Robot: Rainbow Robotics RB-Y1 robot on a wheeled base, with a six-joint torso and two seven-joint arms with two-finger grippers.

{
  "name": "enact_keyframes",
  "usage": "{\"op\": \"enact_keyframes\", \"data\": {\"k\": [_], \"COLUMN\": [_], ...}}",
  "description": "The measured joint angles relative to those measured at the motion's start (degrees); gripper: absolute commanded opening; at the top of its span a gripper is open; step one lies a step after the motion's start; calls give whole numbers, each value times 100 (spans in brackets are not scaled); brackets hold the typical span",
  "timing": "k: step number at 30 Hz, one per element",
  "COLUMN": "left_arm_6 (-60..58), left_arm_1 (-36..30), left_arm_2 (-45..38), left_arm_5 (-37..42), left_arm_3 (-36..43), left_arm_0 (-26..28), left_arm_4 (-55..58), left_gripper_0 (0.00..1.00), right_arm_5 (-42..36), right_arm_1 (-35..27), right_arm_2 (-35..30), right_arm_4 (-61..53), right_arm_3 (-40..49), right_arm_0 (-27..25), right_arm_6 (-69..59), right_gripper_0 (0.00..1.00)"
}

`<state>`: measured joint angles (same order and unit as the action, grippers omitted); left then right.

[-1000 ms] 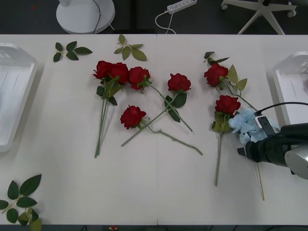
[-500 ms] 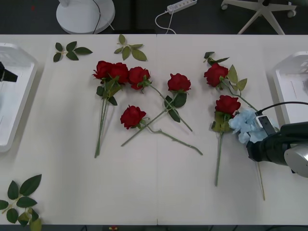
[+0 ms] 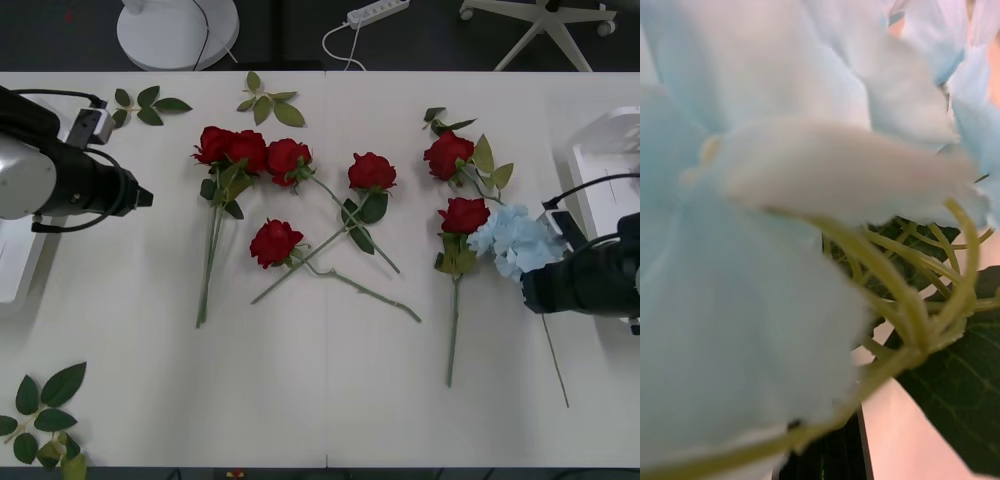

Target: Place the red flowers into the right box and the blue flowers into the left box. If a person shows an open palm, hand one flower to the person first, then continue sorting.

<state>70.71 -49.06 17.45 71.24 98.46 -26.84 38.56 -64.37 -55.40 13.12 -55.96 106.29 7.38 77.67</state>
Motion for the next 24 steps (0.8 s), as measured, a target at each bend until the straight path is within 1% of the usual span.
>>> {"op": "enact_keyframes", "data": {"k": [2,5,7,9,14,18,21,24], "left_arm_6": [-73,-384,-577,-641,-641,-641,-641,-641], "left_arm_1": [187,447,636,839,1290,1396,1241,775], "left_arm_2": [234,488,640,765,852,852,852,852], "left_arm_5": [-93,-448,-568,-582,-591,-618,-622,-726], "left_arm_3": [-16,-148,-313,-513,-1002,-1070,-896,-377], "left_arm_0": [-1,-9,-64,-159,-437,-571,-577,-512], "left_arm_4": [-341,-505,-626,-898,-1159,-1109,-648,-15], "left_gripper_0": [100,100,100,100,100,100,100,100], "right_arm_5": [-285,-433,-434,-397,76,289,687,1160], "right_arm_1": [-65,-71,-71,-71,-28,124,249,351], "right_arm_2": [-510,-1204,-1498,-1624,-1604,-1423,-1077,-571], "right_arm_4": [-353,-848,-1213,-1631,-2826,-3139,-3266,-3355], "right_arm_3": [365,792,992,1120,1172,1171,1113,966], "right_arm_0": [-47,-128,-151,-141,32,433,846,1304], "right_arm_6": [64,367,899,1311,1447,1457,1479,1557], "right_gripper_0": [0,0,0,0,0,0,0,0]}}
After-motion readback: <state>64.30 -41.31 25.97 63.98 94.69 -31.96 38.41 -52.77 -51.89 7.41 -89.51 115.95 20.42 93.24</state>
